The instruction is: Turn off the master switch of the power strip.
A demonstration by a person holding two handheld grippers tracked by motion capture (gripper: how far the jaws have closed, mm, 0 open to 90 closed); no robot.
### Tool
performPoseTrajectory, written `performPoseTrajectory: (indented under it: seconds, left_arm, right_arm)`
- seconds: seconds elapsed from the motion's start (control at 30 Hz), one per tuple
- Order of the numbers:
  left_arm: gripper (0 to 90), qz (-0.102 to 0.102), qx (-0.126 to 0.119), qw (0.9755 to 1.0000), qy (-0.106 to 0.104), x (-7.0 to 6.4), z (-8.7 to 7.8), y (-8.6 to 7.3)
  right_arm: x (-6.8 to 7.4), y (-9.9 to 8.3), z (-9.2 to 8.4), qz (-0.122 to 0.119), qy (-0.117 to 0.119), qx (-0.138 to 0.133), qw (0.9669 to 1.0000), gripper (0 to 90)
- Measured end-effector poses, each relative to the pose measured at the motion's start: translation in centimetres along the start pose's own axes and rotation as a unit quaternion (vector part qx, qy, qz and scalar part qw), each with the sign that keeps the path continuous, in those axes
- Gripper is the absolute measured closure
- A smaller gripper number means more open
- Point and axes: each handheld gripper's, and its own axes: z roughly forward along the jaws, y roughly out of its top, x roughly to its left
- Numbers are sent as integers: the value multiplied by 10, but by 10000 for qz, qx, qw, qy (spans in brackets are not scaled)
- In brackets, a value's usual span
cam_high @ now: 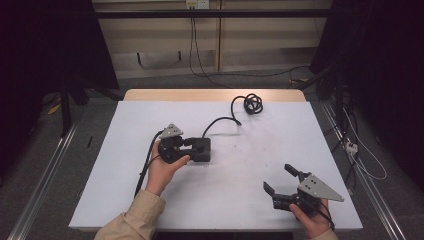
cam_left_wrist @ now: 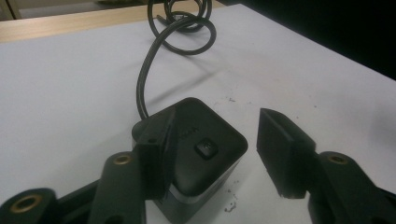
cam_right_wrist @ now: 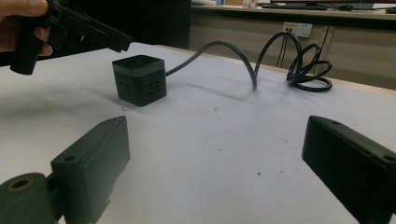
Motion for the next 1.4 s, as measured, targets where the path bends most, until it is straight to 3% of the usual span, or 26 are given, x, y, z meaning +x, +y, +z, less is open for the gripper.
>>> performPoseTrajectory:
  seconds: [0.2, 0.37, 0.7, 1.4]
  left_arm:
    - [330, -126, 4, 9999, -77, 1, -12, 2]
    - [241, -82, 41, 9999, -40, 2, -18, 0]
    - [143, -142, 90, 9998, 71, 8, -32, -11]
    - [93, 21, 127, 9996, 252, 21, -70, -39]
  right_arm:
    - [0, 0, 0, 0, 8, -8, 10000, 67]
    - [0, 1, 0, -11, -11, -13, 10000, 67]
    - [0, 1, 0, -2, 4, -6, 10000, 67]
    - [0, 1, 0, 2, 2, -21, 10000, 67]
